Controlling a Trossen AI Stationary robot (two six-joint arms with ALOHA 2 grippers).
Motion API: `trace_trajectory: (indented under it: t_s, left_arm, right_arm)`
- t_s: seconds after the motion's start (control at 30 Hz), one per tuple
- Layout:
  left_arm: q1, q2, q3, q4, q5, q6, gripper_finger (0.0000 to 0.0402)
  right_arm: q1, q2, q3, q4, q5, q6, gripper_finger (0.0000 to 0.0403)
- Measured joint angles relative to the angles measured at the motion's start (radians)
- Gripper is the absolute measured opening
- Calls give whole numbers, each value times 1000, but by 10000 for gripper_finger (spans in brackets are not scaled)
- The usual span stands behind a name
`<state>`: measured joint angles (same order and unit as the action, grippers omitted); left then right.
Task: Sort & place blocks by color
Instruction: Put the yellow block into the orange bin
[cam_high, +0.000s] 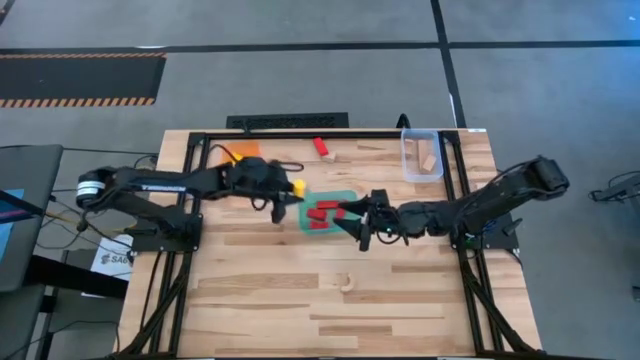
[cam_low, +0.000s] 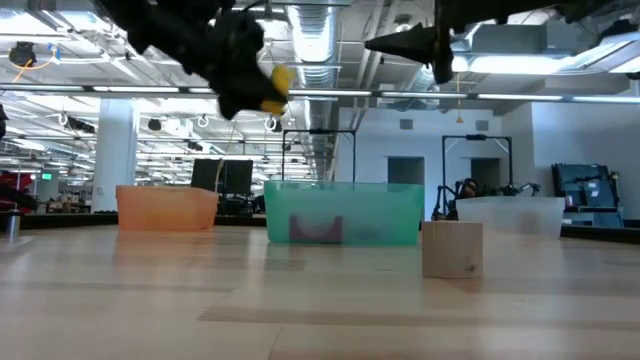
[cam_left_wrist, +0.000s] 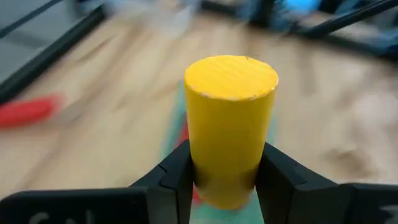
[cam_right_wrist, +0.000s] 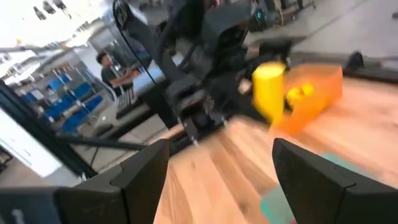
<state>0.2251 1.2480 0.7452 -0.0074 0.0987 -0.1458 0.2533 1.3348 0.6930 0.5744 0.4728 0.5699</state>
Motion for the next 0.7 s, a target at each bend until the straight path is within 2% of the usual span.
trace_trajectory:
  t_s: [0.2, 0.4, 0.57, 0.7]
  left_arm:
    - [145, -52, 0, -281, -136, -25, 104]
    - [278, -52, 0, -414, -198, -127, 104]
    - [403, -52, 0, -535, -297, -245, 104]
    - [529, -52, -1, -587, -237, -294, 104]
  right_arm:
    - [11, -5, 0, -82, 1, 90, 302]
    - [23, 30, -2, -83, 1, 139, 302]
    - [21, 61, -5, -76, 0, 143, 302]
    - [19, 77, -1, -71, -1, 164, 302]
